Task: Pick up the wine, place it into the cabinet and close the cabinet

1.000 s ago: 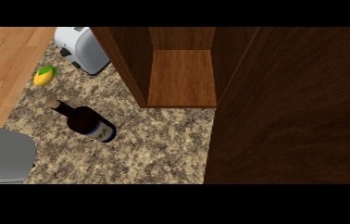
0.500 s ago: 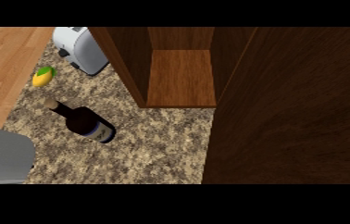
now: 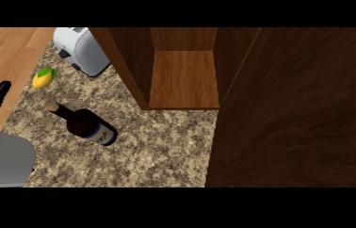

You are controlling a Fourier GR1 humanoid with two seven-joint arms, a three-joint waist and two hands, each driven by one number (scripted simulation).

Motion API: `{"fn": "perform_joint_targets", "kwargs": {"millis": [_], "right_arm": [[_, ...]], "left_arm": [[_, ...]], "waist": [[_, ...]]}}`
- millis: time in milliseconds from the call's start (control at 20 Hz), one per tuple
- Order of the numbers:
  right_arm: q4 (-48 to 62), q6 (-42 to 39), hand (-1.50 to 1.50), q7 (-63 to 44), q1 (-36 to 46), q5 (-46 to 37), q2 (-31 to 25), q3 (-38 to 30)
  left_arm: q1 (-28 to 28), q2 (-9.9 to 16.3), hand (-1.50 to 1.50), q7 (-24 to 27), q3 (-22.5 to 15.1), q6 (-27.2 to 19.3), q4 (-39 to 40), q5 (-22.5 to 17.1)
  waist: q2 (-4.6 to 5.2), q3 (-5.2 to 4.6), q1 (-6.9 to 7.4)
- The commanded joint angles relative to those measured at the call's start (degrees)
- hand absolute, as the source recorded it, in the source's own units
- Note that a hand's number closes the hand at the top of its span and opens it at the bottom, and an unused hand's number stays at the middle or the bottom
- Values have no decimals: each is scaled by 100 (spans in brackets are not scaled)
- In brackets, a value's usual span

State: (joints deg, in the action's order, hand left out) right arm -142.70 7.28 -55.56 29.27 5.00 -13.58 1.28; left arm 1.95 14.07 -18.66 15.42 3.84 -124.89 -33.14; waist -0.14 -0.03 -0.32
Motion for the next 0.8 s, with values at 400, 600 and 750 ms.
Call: {"fn": "perform_joint_targets", "kwargs": {"millis": [400,600,750], "right_arm": [[-442,102,-150,-541,413,472,-43,-203],[-514,-3,-150,-275,81,435,37,-158],[-886,203,-150,-827,203,293,-28,-71]], "left_arm": [[130,-428,-150,846,-386,430,1236,902],[227,-215,-150,1288,4,950,1920,781],[494,-538,-150,1542,-256,859,1937,1144]], "waist": [[3,-1,3],[9,1,10],[-6,0,-3]]}}
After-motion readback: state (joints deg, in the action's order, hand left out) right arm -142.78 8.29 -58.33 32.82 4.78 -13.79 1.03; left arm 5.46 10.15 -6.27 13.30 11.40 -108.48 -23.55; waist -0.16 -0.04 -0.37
